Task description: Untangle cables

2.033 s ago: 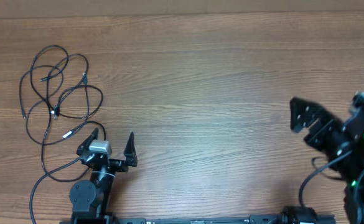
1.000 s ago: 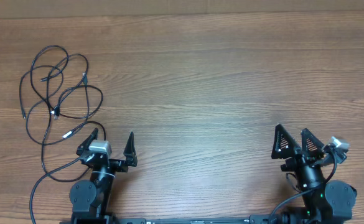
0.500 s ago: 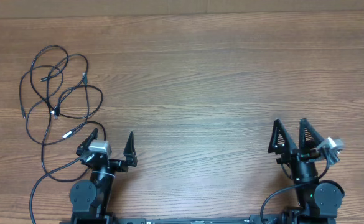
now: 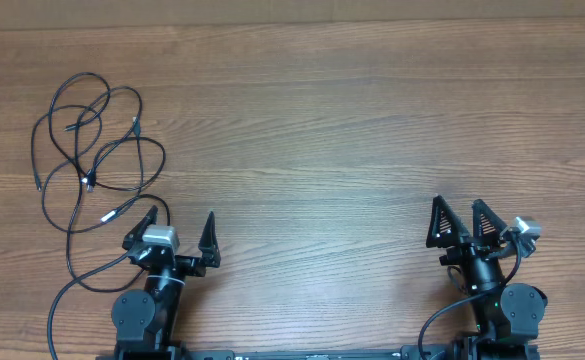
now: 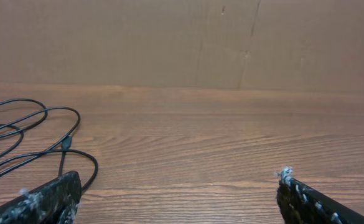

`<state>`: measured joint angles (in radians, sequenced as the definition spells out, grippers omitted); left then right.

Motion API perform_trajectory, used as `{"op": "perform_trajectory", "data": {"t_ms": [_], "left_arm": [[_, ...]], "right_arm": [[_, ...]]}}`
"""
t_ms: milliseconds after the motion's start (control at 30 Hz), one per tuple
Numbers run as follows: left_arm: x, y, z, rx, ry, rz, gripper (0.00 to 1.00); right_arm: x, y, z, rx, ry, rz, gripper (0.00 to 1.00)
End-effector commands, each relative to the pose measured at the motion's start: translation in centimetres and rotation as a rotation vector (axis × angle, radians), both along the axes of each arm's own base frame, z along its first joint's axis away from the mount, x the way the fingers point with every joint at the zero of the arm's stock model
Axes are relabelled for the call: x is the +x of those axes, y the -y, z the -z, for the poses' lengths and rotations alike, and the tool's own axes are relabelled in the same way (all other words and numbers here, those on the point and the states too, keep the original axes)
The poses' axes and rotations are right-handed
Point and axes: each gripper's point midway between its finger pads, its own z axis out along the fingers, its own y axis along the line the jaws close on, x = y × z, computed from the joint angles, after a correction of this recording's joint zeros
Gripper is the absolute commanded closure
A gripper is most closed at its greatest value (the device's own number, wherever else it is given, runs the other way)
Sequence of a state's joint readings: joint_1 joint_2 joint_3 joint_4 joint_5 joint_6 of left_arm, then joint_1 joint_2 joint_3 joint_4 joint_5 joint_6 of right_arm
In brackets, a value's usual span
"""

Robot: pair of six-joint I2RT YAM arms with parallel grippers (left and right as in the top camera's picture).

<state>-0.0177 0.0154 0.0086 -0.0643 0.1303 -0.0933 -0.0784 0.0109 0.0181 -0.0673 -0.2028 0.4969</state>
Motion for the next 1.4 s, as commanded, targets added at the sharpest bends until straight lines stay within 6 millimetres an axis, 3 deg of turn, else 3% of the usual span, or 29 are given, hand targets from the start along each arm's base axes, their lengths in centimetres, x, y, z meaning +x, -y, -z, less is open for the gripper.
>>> {"op": "perform_trajectory", "data": {"t_ms": [0, 233, 467, 600, 1367], "left_arm": [[0.00, -0.26, 0.03, 0.030, 0.007, -0.011, 0.00], [0.00, -0.26, 0.03, 0.030, 0.007, -0.010, 0.00], [0.00, -0.26, 0.03, 0.030, 0.007, -0.011, 0.00], [0.00, -0.26, 0.03, 0.030, 0.007, -0.010, 0.00], [0.00, -0.26, 0.03, 0.030, 0.007, -0.011, 0.00]], "right_arm": [[0.03, 0.10, 0.24, -0.003, 0.002, 0.005, 0.00], [0.03, 0.11, 0.30, -0.003, 0.000, 0.006, 0.00], [0.05, 0.28, 0.33, -0.396, 0.052, 0.013, 0.00], [0.07, 0.41, 0.39, -0.493, 0.061, 0.020, 0.00], [0.08, 0.67, 0.35, -0.497, 0.061, 0.029, 0.00]]}}
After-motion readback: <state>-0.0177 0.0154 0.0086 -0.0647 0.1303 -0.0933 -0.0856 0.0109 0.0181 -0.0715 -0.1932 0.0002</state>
